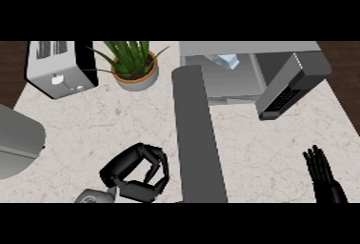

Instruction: Pick up the milk, place it into the microwave and close the microwave

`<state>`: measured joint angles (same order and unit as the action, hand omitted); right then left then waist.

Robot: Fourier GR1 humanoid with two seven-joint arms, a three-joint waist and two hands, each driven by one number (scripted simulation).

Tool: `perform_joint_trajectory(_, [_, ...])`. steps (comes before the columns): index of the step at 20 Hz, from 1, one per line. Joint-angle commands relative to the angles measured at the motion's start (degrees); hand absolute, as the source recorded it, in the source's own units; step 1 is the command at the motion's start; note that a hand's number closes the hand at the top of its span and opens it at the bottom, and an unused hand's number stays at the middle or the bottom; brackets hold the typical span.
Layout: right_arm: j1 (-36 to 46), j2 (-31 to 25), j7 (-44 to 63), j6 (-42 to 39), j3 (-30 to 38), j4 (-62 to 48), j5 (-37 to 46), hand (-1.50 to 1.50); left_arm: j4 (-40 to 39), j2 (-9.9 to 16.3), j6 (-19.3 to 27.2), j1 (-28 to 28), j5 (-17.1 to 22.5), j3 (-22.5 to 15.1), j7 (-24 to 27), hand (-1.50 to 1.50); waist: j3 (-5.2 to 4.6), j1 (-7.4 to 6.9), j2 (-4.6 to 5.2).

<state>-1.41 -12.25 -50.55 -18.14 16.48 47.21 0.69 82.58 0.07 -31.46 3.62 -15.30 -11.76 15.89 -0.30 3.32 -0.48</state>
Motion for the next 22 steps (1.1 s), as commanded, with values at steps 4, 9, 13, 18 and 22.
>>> perform_joint_trajectory(4, [-13.4,-2.3,0.1,-10.9,-1.9,18.5,-6.3,-1.50,-10.1,-0.1,12.4,6.5,2.2,-12.1,2.9,1.50,0.07,-0.10,0.39])
perform_joint_trajectory(9, [-18.6,-2.9,3.6,-15.2,-4.7,29.2,-11.3,-1.50,-13.8,-0.1,17.4,6.9,4.9,-23.2,2.0,1.50,0.06,0.33,0.42])
perform_joint_trajectory(13, [-18.9,-4.1,8.5,-15.9,-6.4,36.4,-15.4,-1.50,-17.0,0.0,27.6,10.9,10.6,-32.0,0.1,1.50,0.04,1.15,0.66])
perform_joint_trajectory(18, [-19.4,-5.1,15.0,-16.1,-8.7,44.4,-20.2,-1.50,-16.7,0.0,37.6,16.3,18.3,-40.9,-3.8,1.50,0.05,1.91,0.87])
perform_joint_trajectory(22, [-21.7,-6.1,18.5,-15.5,-10.6,51.7,-21.4,-1.50,-15.9,0.0,45.3,20.2,22.5,-44.6,-3.8,1.50,-0.05,3.69,0.92])
